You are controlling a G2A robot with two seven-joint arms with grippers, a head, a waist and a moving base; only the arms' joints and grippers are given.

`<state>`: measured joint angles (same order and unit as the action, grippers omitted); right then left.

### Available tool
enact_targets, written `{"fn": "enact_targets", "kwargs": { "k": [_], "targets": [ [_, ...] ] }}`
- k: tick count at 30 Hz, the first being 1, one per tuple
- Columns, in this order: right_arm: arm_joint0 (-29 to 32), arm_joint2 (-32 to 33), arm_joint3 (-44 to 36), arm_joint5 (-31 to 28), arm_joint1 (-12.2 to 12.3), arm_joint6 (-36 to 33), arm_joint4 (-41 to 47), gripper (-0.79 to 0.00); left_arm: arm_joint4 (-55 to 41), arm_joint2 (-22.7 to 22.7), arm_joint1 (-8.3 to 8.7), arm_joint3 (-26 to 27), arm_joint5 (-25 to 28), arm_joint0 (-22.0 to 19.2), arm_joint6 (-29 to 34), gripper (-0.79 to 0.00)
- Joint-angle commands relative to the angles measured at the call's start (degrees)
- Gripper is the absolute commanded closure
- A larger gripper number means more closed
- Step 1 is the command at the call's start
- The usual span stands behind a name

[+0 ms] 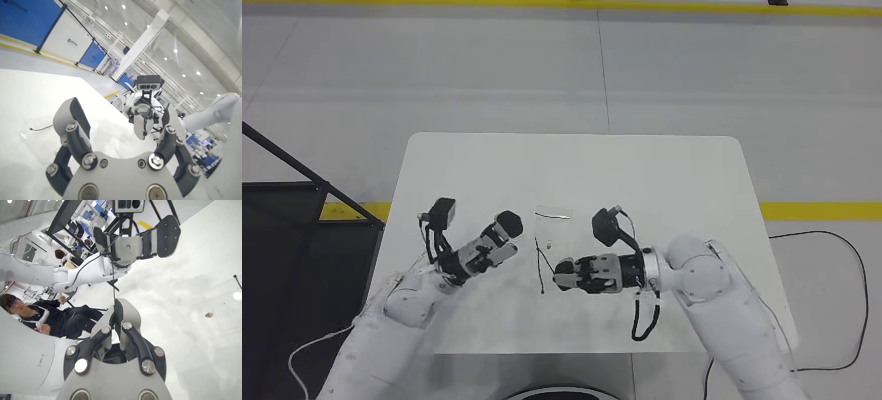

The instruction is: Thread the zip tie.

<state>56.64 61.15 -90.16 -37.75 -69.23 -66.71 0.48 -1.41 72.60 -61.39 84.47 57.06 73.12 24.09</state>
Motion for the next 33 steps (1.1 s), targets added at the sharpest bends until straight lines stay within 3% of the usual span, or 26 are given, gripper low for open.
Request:
{"fn": "enact_targets", "kwargs": {
  "k": [1,16,20,26,33],
  "targets": [
    [-1.1,-1.3,-0.2,1.7,0.7,-1.6,1.9,0.0,-9.0,-0.2,0.7,-0.2,-1.8,-0.9,7.8,-0.785],
    [-1.4,-2.3,-0.9,1.7,1.2,-1.5,2.8,0.0,-10.9,-1.1,0.67,1.1,-3.6,-0.4,8.4,-0.785],
    [-2.0,-3.2,-0.4,0.6,1.5,-0.4,3.5,0.0,-21.6,-2.6,1.23,1.0,-5.4,-1.1,16.8,-0.785],
    [-3.6,-5.3,0.5,-0.3,2.5,0.5,4.0,0.0,-37.2,-3.5,1.94,-1.8,-9.6,-3.9,31.8,-0.665],
    [-5.8,-8.6,1.7,-1.5,3.8,1.7,3.4,0.0,-42.7,-4.1,2.13,-2.4,-14.3,-5.4,37.4,-0.539]
  ]
}}
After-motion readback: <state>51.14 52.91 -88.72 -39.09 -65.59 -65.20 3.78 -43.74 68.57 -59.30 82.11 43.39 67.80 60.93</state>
